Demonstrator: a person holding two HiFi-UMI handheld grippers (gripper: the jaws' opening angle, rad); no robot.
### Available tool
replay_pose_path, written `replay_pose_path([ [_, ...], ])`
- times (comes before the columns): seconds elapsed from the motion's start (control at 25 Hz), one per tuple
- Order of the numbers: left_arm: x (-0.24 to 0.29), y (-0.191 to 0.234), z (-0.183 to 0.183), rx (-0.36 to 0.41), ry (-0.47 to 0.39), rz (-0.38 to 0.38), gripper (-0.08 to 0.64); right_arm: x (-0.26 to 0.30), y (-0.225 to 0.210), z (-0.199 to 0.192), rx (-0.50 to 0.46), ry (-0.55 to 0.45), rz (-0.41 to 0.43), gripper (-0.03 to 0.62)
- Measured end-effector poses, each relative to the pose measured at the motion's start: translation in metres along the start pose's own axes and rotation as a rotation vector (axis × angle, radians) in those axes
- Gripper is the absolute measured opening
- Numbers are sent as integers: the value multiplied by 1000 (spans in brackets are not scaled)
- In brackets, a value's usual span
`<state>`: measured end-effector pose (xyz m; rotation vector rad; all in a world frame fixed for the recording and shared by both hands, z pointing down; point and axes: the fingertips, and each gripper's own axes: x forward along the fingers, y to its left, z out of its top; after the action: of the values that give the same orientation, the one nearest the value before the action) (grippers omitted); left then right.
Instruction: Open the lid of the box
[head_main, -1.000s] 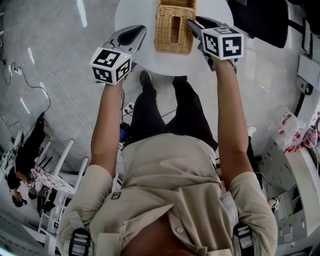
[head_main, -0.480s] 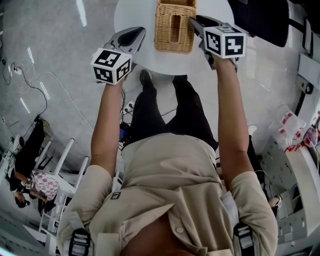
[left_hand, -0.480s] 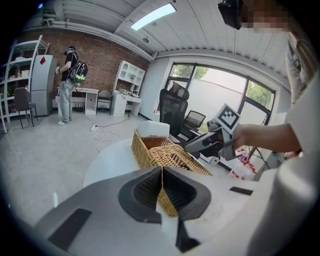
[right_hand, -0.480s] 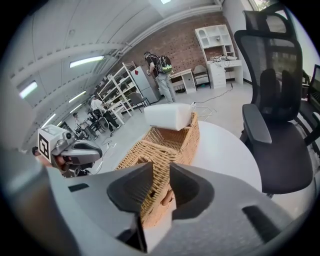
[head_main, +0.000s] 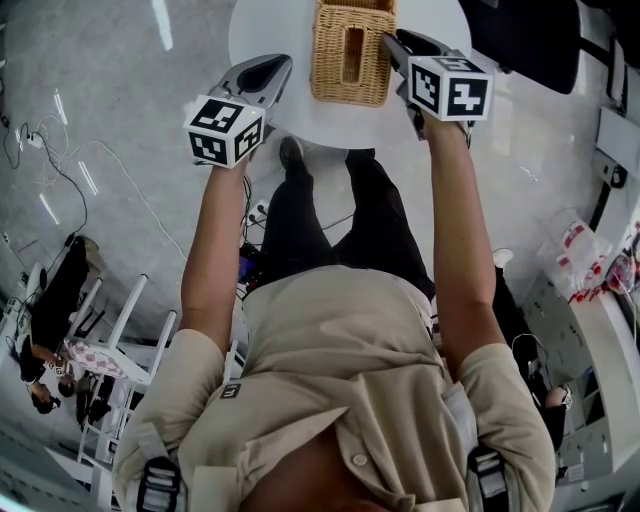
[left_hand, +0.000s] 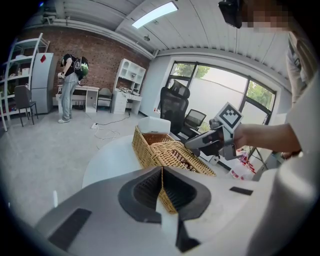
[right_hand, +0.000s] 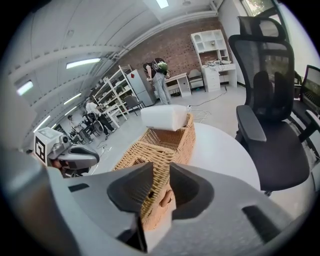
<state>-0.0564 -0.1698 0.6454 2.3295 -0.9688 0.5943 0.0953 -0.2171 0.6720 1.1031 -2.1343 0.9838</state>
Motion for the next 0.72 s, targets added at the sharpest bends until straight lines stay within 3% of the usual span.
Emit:
replay_pose_path([
  [0.36,3,-3,-11,-3,24,-10,11,-1,-8,-2,16,0,-35,92],
  [0.72,6,-6,-20,-4,47,-18,11,1,-4,-6,40,3,-11,87],
])
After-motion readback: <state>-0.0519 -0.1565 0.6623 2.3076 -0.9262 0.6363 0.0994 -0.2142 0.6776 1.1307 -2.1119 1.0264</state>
